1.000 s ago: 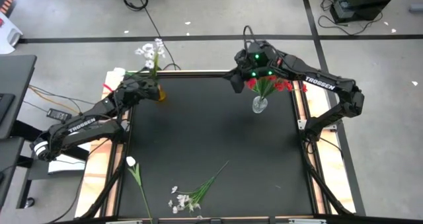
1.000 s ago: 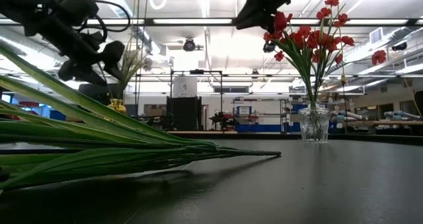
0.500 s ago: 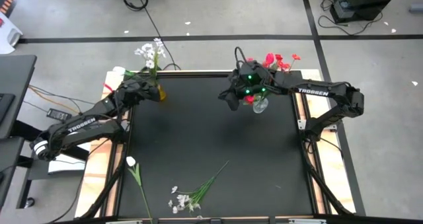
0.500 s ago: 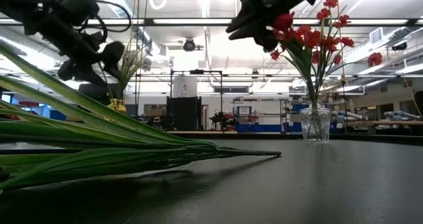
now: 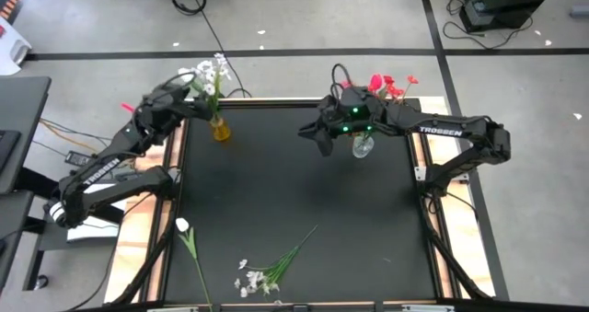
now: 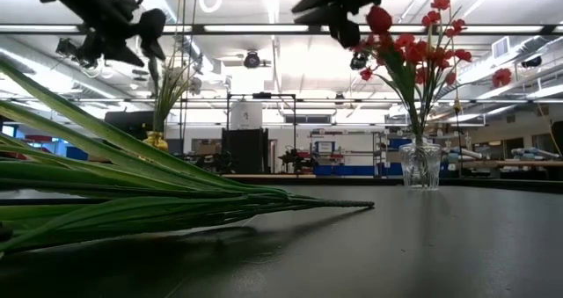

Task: Sort flowers into vase by color
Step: Put the white flower into the yellow vase

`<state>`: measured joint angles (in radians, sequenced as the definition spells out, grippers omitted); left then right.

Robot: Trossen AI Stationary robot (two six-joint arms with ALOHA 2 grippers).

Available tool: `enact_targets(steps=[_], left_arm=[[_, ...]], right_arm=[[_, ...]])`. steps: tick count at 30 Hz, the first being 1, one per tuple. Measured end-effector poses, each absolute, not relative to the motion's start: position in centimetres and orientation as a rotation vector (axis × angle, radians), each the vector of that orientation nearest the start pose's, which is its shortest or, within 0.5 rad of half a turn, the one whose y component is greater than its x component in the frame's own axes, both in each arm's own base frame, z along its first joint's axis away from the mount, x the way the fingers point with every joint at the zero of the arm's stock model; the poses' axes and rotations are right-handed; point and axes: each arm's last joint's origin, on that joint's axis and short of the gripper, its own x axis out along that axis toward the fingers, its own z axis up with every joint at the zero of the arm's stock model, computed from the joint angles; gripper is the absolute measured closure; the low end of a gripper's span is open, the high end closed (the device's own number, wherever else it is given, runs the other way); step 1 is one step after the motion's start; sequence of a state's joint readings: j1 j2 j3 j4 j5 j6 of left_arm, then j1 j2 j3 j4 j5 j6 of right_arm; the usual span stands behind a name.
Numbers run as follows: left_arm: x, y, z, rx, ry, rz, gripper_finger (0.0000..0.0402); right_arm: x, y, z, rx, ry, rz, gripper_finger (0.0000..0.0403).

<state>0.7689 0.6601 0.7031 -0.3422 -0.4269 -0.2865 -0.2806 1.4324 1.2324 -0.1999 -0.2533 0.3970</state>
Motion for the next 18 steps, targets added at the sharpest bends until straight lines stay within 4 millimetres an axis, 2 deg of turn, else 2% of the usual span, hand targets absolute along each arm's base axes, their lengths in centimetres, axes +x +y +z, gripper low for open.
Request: enact_targets(steps=[2, 7, 11, 14, 18], left_arm=[[9.5, 11.3, 30.7, -0.298, 0.193, 1.246, 0.0111], [10.1, 13.0, 28.2, -0.370, 0.402, 1.241, 0.0111], [10.7, 13.6, 27.7, -0.420, 0.423, 1.221, 0.0111], [11.0, 13.5, 28.7, -0.393, 0.413, 1.177, 0.0111], [10.7, 13.0, 31.3, -0.352, 0.400, 1.155, 0.0111]], right_arm=[[31.0, -8.2, 34.5, 0.487, 0.336, -0.094, 0.0306], [30.0, -8.0, 36.0, 0.465, 0.273, -0.085, 0.0306], [29.1, -7.8, 37.1, 0.447, 0.234, -0.079, 0.0306], [28.3, -7.8, 37.8, 0.450, 0.209, -0.079, 0.0306], [27.5, -7.7, 38.6, 0.444, 0.179, -0.082, 0.0306]])
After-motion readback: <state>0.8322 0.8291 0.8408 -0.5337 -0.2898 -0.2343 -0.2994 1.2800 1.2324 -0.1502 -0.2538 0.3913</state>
